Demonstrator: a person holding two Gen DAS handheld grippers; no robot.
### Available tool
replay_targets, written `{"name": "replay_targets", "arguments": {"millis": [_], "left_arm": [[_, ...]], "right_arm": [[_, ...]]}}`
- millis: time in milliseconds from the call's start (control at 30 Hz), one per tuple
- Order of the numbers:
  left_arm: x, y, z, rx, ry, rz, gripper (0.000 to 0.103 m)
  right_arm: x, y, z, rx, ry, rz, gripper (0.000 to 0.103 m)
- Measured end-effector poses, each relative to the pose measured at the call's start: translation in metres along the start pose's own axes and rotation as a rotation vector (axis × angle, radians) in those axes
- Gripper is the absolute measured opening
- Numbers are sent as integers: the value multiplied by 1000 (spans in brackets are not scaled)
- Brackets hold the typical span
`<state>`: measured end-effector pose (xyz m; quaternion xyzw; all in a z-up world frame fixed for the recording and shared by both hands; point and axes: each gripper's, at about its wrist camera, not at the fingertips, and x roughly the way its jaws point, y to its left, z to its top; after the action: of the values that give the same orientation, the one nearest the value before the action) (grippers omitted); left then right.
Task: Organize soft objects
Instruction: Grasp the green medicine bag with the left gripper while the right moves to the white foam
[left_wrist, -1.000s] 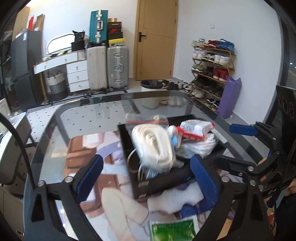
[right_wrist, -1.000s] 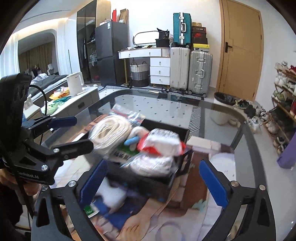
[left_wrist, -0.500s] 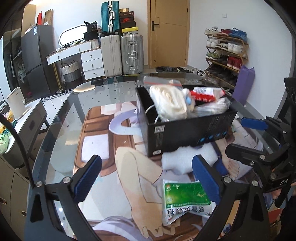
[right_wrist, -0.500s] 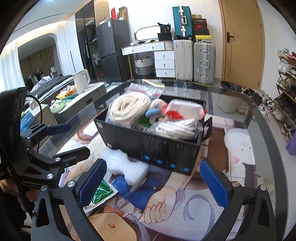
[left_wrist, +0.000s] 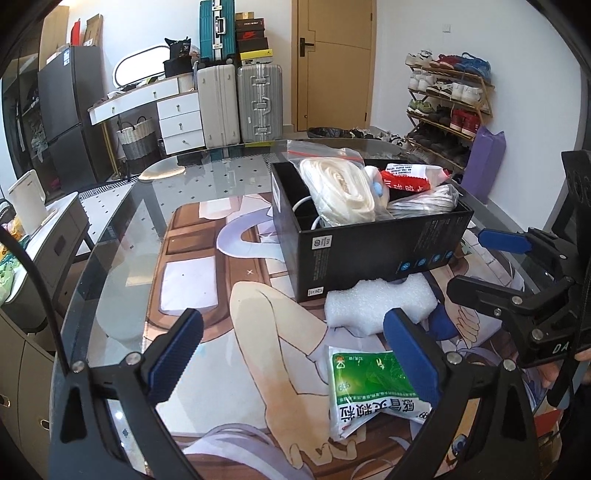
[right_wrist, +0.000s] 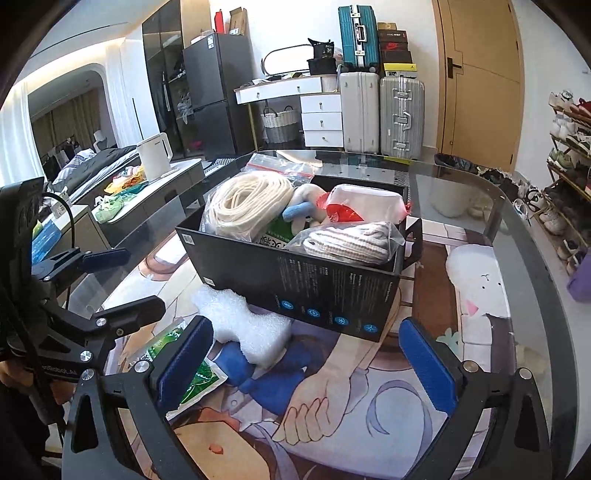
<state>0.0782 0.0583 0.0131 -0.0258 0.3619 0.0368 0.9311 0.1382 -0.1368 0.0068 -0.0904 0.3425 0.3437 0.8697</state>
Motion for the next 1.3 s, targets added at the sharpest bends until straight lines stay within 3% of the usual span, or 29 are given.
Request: {"name": "replay_targets", "arguments": {"millis": [633, 1300], "left_arm": [[0, -13, -5, 54, 38, -52, 99], [11, -37, -20, 143, 179, -189, 99]], "right_arm": [[9, 1, -5, -23, 26, -53, 102], [17, -17, -8, 38, 53, -38, 102]]}}
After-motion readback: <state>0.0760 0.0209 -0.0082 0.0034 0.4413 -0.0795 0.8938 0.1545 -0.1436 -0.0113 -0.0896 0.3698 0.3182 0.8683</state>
